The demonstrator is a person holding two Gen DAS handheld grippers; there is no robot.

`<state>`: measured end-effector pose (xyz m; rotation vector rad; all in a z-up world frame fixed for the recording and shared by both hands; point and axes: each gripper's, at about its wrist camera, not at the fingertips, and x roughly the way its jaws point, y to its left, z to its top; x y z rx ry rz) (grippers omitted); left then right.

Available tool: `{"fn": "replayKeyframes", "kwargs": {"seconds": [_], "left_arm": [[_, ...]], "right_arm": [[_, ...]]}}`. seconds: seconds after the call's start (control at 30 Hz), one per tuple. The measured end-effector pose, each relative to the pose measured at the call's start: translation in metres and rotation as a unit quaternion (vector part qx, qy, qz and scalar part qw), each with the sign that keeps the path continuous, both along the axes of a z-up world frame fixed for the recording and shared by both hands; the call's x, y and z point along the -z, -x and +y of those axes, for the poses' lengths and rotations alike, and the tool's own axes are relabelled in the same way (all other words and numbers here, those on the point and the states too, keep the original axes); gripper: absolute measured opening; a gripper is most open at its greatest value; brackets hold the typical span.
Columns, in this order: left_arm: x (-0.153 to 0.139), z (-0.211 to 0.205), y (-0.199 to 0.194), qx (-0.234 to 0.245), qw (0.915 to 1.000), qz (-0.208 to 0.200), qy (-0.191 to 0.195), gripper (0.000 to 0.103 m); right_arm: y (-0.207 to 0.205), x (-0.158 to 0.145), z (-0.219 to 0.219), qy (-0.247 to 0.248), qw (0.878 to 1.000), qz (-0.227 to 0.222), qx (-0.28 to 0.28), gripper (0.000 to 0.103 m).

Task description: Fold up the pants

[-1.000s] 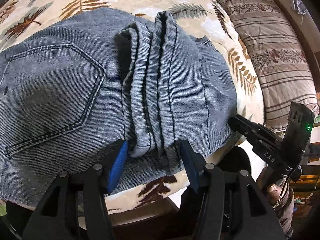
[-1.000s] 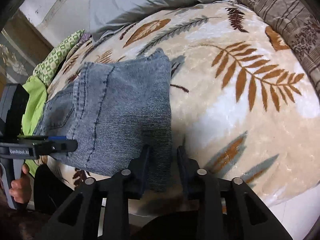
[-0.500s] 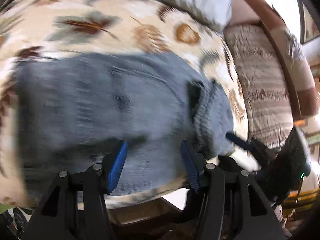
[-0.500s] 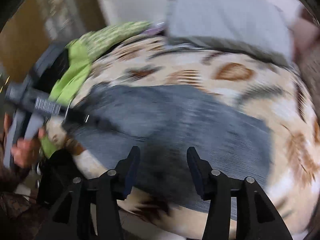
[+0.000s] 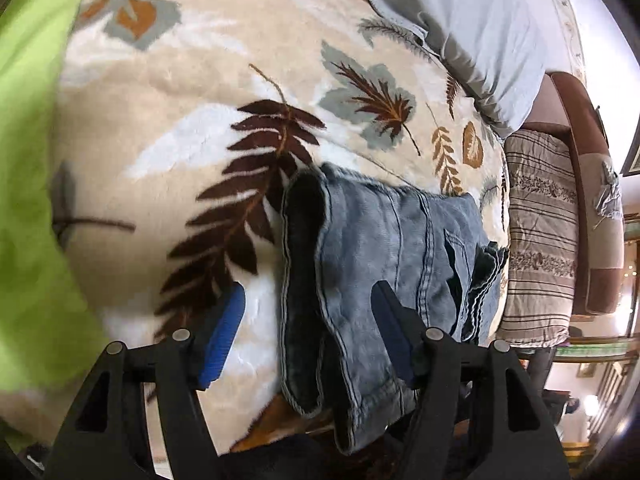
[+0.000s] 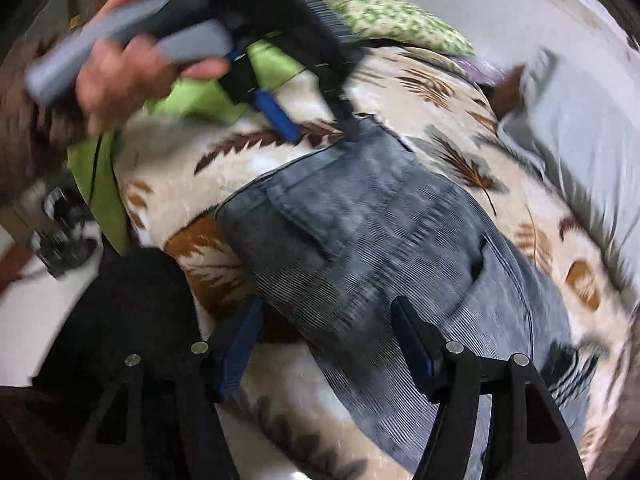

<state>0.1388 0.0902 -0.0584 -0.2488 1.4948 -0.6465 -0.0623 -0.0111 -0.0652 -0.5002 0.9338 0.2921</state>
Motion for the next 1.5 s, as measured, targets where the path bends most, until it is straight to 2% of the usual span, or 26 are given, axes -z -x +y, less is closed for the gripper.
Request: {"fn": "replayKeyframes", "kwargs": {"seconds": [0.13,0.2,0.27,0.37,0.47,0.5,0.53,0.57,0.6,0.7,0.73,0.77,0.9,1.2,1.5], "left_arm": [[0.006,-0.011,-0.014,0.012,0.9999,0.001,-0.008,0.065],[0.005,-0.014,-0.020,0.018,0.9998,-0.004,-0.003,0.069],[0.005,-0.018,-0.025,0.023,0.9997,-0.003,0.006,0.082],[0.006,-0.030,-0.025,0.042,0.9991,-0.012,0.004,0.091],[0.004,-0.048,-0.016,0.073,0.9966,-0.038,0.007,0.093],[0.003,-0.053,-0.013,0.085,0.9955,-0.038,0.016,0.091],[0.002,-0.055,-0.012,0.091,0.9949,-0.040,0.018,0.074],[0.002,-0.059,-0.010,0.097,0.9943,-0.040,0.018,0.047],[0.004,-0.062,-0.008,0.106,0.9937,-0.034,0.015,0.038],[0.001,-0.065,-0.004,0.105,0.9936,-0.041,0.010,0.026],[-0.002,-0.065,-0.002,0.104,0.9934,-0.046,0.010,0.017],[-0.008,-0.065,0.001,0.105,0.9929,-0.055,0.008,0.013],[-0.024,-0.063,0.009,0.106,0.9915,-0.075,0.002,0.010],[-0.059,-0.084,0.025,0.104,0.9892,-0.104,-0.005,0.009],[-0.103,-0.127,0.048,0.131,0.9799,-0.150,-0.011,0.008]], "right_arm": [[-0.003,0.016,0.024,0.062,0.998,-0.021,-0.015,0.070],[-0.004,0.023,0.032,0.086,0.996,-0.029,-0.017,0.071],[-0.007,0.030,0.036,0.101,0.994,-0.034,-0.016,0.071],[-0.009,0.034,0.042,0.108,0.993,-0.048,-0.019,0.071],[-0.014,0.032,0.040,0.100,0.994,-0.052,-0.011,0.067],[-0.015,0.031,0.038,0.097,0.994,-0.053,-0.008,0.058],[-0.016,0.030,0.037,0.096,0.994,-0.053,-0.006,0.046],[-0.018,0.028,0.034,0.086,0.995,-0.051,-0.004,0.046],[-0.020,0.025,0.031,0.075,0.996,-0.050,-0.001,0.043],[-0.019,0.018,0.027,0.063,0.997,-0.054,-0.005,0.033],[-0.018,0.016,0.025,0.060,0.997,-0.057,-0.006,0.029],[-0.016,0.013,0.024,0.056,0.997,-0.060,-0.006,0.028],[-0.009,-0.004,0.014,0.024,0.998,-0.064,0.002,0.023],[0.010,-0.048,-0.019,-0.034,0.995,-0.094,0.031,0.021],[0.029,-0.080,-0.062,-0.088,0.987,-0.117,0.068,0.021]]}}
